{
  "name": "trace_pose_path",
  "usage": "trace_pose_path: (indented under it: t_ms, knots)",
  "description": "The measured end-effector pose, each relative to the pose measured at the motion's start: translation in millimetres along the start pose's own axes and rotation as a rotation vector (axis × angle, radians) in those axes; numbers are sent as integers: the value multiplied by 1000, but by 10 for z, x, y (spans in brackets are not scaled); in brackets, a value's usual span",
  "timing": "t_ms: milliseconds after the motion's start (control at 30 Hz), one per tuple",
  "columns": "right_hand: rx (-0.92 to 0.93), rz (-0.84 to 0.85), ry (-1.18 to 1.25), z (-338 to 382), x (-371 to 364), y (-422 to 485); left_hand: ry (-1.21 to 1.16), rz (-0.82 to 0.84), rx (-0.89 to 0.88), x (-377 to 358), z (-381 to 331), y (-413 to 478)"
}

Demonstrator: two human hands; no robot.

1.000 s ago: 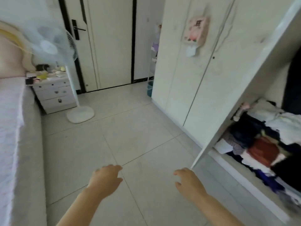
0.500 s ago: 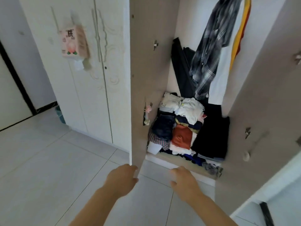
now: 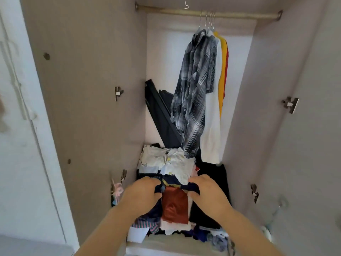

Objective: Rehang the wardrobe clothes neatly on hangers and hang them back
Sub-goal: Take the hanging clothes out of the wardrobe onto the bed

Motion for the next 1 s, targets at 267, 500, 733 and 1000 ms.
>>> trace_pose_path:
  t_ms: [267, 500, 733, 1000]
  knots:
    - [62, -198, 37, -170, 827, 1435, -74, -168, -60, 770, -178, 1552]
    - [223, -343, -1, -84, 1578, 2753, -71, -391, -84, 1607, -290, 2716]
    - [335, -471, 24, 74, 2375, 3845, -134, -600, -66, 2353, -251, 3628]
    - [323, -679, -38, 104, 3112, 4913, -177, -793, -182, 2946, -229, 4627]
Point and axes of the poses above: each hand's wrist, its own y-axis towards the middle knuckle, its own x-axis out of the back of the hand, z = x × y, the point moved 10 cm from there along y, towards the middle knuckle, and after that the axes turned 3 degrees about -z, right-handed, at the moved point
